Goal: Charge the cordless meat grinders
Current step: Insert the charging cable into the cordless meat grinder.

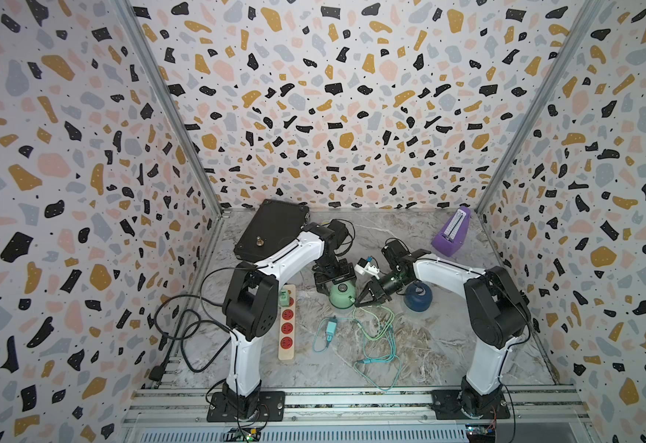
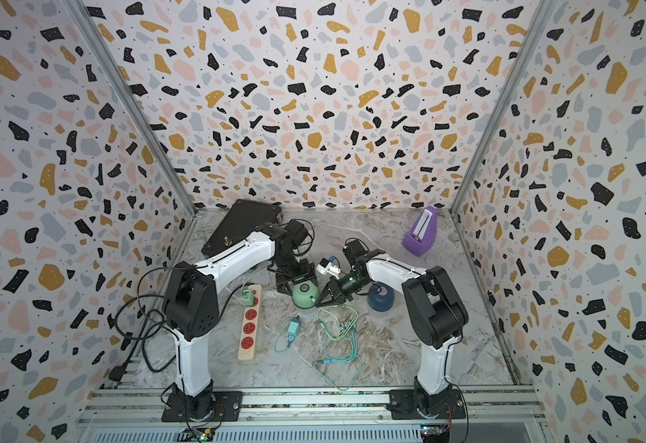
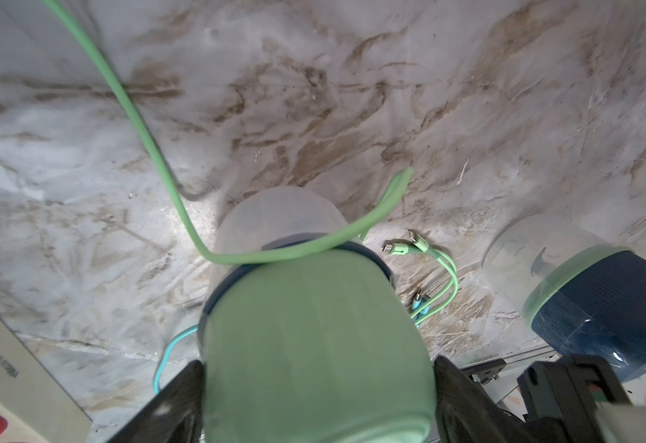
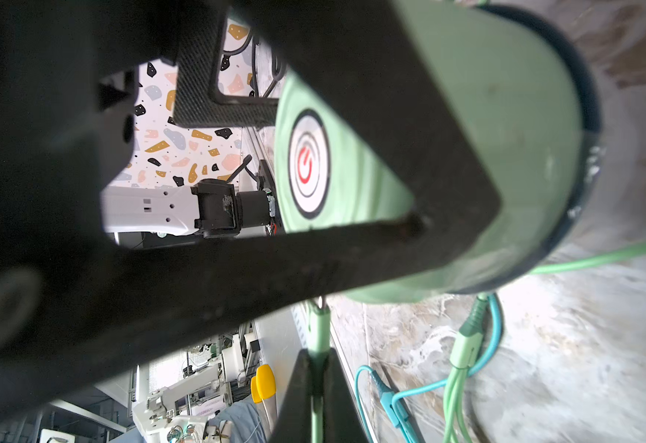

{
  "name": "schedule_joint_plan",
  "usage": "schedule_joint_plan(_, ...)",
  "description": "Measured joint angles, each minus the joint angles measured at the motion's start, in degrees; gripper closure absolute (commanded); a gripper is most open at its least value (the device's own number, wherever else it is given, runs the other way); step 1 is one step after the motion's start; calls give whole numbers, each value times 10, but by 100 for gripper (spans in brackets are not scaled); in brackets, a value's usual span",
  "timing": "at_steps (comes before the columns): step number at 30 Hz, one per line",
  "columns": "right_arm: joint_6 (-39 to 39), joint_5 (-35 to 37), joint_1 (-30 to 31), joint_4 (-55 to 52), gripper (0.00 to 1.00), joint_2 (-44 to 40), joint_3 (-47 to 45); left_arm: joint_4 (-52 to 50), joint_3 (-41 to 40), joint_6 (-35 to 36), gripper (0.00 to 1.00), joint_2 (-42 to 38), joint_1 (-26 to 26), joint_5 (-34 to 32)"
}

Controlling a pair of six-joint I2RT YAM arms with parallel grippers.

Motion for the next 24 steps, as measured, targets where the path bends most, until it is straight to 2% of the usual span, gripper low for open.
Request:
schedule_joint_plan(11, 10, -4, 1, 8, 100, 2, 0, 13, -15, -2, 19, -10, 2, 2)
schedule_joint_plan(24, -15, 1, 1, -23, 100, 11, 19, 15, -18, 5, 20, -12, 3, 3)
